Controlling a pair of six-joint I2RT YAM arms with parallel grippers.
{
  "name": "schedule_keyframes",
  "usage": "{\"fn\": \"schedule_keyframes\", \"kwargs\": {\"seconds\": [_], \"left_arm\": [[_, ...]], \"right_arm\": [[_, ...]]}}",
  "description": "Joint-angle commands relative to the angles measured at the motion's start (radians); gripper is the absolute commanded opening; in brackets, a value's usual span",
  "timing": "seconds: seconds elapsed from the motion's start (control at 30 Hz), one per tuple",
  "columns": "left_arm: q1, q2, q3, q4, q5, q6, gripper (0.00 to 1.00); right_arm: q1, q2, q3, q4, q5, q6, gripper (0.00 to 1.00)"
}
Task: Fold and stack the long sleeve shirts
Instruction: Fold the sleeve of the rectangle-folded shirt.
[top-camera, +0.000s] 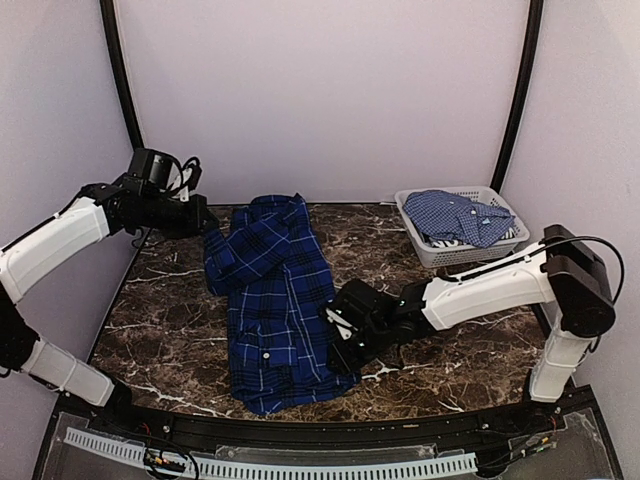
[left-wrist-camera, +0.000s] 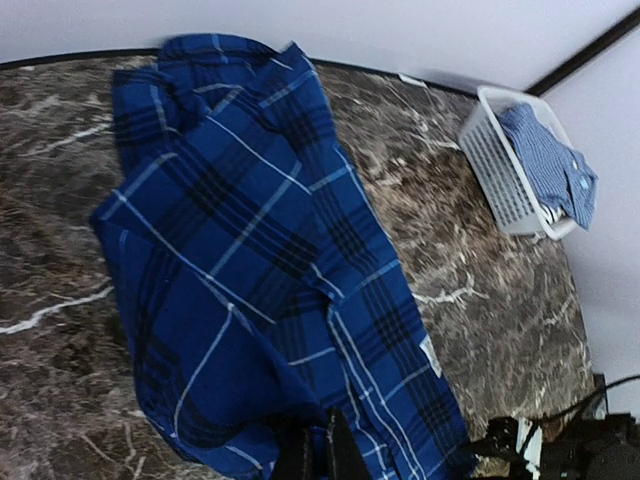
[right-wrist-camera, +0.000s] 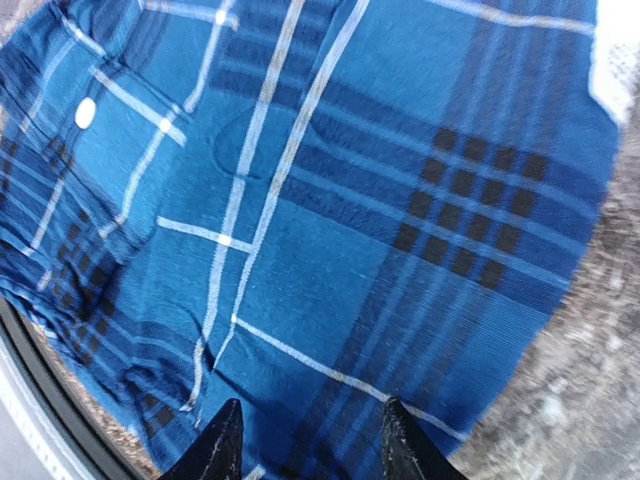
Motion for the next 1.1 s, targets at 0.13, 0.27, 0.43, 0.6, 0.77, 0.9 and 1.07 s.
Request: {"fn": "schedule_keyframes", "kwargs": {"seconds": [0.13, 0.27, 0.43, 0.6, 0.77, 0.9, 1.07], "left_arm": [[-0.209, 0.143, 0.034, 0.002, 0.185, 0.093, 0.00], [-0.301, 0.248, 0.049, 0.010, 0.230, 0.099, 0.00], [-0.423, 0.393, 0.116, -0.013, 0.260, 0.116, 0.00], [-0.480, 0.483, 0.165, -0.026, 0.277, 0.115, 0.01], [-0.510, 0.526, 0.204, -0.028, 0.281, 0.104, 0.02], [-0.523, 0.550, 0.220, -0.025, 0.296, 0.098, 0.02], [-0.549, 0.577, 0.233, -0.047, 0.301, 0.116, 0.02]], "right_arm": [[-0.065, -0.177, 0.042, -0.003, 0.137, 0.048, 0.48], [-0.118, -0.230, 0.024, 0.029, 0.182, 0.062, 0.49], [-0.167, -0.250, -0.003, 0.035, 0.185, 0.060, 0.51], [-0.194, -0.276, -0.059, 0.044, 0.182, 0.070, 0.51], [-0.211, -0.300, -0.109, 0.057, 0.176, 0.085, 0.51], [-0.213, -0.308, -0.127, 0.063, 0.172, 0.090, 0.51], [-0.214, -0.310, -0.135, 0.064, 0.172, 0.089, 0.52]]}}
